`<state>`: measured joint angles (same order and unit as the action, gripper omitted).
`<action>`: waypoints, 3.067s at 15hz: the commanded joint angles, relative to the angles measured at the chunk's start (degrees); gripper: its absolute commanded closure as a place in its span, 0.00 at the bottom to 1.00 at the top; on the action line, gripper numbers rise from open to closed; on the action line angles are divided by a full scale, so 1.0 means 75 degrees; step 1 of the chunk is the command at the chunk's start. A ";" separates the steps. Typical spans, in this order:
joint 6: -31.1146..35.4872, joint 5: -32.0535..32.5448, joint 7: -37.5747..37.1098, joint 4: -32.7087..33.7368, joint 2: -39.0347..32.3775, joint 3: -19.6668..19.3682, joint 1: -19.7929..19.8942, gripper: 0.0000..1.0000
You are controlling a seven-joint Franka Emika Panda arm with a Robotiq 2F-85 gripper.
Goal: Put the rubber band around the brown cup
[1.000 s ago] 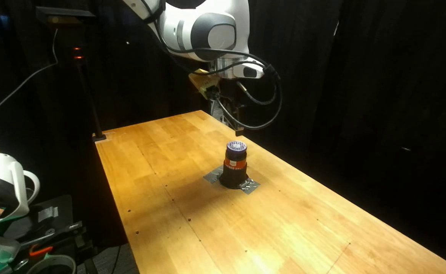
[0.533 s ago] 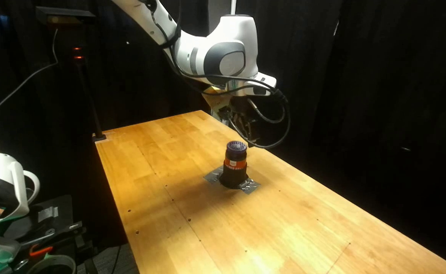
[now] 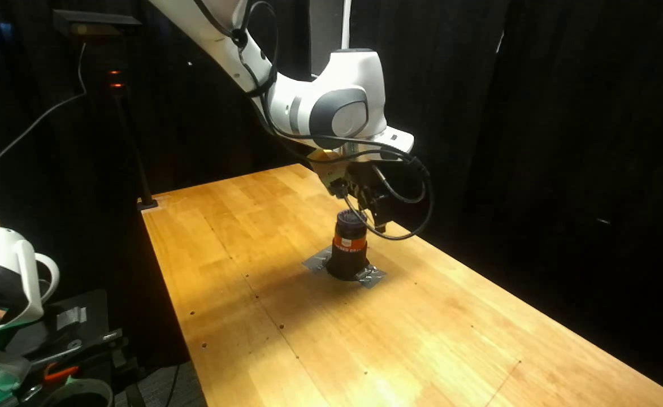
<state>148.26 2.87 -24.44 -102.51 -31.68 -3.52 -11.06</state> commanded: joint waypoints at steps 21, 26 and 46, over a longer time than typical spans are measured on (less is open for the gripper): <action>-0.3710 -0.1279 0.0155 0.0617 0.0055 0.0544 0.0408 0.00; -0.4323 -0.1499 0.0406 0.0687 0.0103 0.0648 0.0562 0.00; -0.2229 -0.1177 0.0269 -0.1414 0.0989 0.0489 0.0245 0.34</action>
<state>128.45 -7.88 -21.23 -105.73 -29.68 0.76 -8.03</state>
